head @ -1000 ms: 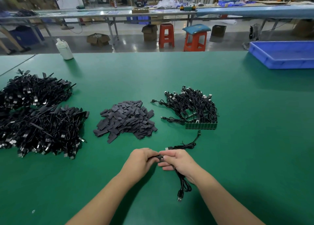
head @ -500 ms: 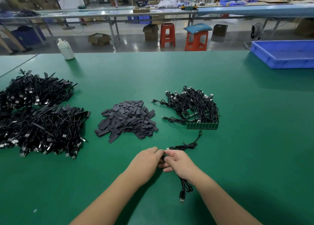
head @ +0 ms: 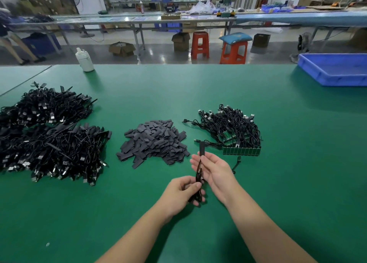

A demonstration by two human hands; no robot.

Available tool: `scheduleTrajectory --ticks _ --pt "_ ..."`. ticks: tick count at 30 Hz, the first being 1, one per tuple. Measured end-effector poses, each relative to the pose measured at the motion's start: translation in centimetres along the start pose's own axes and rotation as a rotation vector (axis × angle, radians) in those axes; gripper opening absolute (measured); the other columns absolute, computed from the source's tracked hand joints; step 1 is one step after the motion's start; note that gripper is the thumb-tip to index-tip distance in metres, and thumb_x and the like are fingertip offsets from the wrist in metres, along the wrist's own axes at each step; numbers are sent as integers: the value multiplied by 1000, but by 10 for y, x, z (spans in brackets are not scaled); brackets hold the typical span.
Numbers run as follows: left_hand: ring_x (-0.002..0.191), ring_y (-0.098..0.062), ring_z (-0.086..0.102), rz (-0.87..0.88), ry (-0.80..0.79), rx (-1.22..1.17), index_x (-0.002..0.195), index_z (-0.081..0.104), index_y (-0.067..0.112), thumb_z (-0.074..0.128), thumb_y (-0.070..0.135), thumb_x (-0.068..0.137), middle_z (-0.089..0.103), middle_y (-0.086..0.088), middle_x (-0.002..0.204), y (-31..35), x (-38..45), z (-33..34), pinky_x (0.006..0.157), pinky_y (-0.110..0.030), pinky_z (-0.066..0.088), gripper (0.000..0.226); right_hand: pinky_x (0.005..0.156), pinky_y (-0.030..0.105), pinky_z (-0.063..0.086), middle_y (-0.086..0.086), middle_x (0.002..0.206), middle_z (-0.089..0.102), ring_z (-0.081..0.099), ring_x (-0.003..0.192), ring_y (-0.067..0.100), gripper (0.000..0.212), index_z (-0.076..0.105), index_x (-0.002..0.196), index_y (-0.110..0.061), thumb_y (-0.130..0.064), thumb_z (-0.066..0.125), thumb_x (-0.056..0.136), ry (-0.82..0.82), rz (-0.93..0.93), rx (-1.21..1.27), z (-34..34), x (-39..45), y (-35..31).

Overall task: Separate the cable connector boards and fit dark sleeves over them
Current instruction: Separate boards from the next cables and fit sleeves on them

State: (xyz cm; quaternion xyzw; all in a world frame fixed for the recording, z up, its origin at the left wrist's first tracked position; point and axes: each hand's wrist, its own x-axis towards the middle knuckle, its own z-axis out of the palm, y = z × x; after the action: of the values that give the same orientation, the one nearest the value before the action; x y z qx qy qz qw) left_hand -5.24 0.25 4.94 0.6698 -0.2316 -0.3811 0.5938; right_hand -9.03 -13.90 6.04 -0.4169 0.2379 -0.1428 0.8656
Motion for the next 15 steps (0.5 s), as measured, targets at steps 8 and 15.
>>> scheduleTrajectory --ticks 8,15 --pt "77 -17 67 35 616 811 111 71 17 62 31 94 74 -1 96 33 9 -125 75 -31 55 24 89 33 45 1 115 46 44 111 19 49 50 140 -31 -54 46 97 307 -225 -1856 -72 10 -20" --pt "65 -28 59 -219 1009 1074 114 69 11 56 27 97 67 -10 79 30 -13 -271 58 -33 49 27 80 33 45 -4 104 59 49 109 18 39 71 100 -28 -54 43 99 231 -154 -1859 -98 0 -24"
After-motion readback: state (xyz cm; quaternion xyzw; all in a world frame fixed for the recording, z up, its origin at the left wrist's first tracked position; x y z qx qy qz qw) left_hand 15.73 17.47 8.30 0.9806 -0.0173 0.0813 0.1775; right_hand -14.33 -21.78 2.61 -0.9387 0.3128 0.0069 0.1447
